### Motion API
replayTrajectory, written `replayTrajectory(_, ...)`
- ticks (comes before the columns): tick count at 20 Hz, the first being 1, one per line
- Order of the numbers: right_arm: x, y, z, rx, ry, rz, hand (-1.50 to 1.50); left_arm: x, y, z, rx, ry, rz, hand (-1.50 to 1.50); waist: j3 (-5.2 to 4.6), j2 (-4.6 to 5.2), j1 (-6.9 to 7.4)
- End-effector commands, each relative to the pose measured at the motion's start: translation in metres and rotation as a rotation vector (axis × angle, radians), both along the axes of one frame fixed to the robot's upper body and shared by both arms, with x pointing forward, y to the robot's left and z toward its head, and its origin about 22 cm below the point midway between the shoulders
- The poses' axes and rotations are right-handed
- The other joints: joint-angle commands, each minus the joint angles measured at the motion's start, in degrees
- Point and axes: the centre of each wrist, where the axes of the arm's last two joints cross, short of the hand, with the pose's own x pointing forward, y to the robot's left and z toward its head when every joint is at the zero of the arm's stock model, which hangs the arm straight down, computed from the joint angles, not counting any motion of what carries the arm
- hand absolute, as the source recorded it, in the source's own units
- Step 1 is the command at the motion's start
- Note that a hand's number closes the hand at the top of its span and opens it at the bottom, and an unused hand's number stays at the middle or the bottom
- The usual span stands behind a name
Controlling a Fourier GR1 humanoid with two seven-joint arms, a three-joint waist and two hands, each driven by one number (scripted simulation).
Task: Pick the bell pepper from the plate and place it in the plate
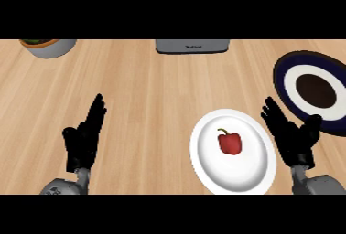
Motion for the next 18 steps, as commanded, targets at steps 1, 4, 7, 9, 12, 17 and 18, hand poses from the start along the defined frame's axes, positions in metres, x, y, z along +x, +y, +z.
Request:
replayTrajectory(1, 0.016, -0.021, 0.032, -0.02, -0.146, -0.003, 1.5, -0.011, -0.005, -0.007, -0.017, 0.038, -0.04, 0.0, 0.36, -0.45, 1.97)
replayTrajectory(4, 0.034, -0.029, 0.108, -0.07, -0.557, 0.111, 1.5, -0.014, 0.021, -0.028, -0.047, 0.191, 0.012, 0.0, 0.34, -0.79, 1.03)
replayTrajectory(7, 0.036, -0.087, 0.147, -0.713, -0.593, 0.103, 1.5, -0.021, 0.01, -0.034, -0.08, 0.224, -0.013, 0.0, -1.59, -0.83, -0.21)
replayTrajectory(9, 0.037, -0.085, 0.122, -0.468, -0.743, -0.234, 1.5, -0.026, 0.017, -0.038, -0.14, 0.252, -0.057, 0.0, 0.33, -0.43, 0.94)
replayTrajectory(12, 0.025, -0.082, 0.091, -0.34, -0.878, -0.265, -1.5, -0.021, 0.027, -0.048, -0.15, 0.25, -0.059, 0.0, 0.41, -0.27, 1.05)
replayTrajectory(17, 0.009, -0.11, 0.065, -0.284, -0.913, -0.146, -1.5, -0.025, 0.029, -0.033, -0.145, 0.264, -0.099, 0.0, 0.39, -0.38, 2.03)
replayTrajectory(18, -0.01, -0.098, 0.071, -0.326, -0.9, -0.13, -1.5, -0.023, 0.022, -0.054, -0.162, 0.268, -0.07, 0.0, 0.34, -0.43, 1.56)
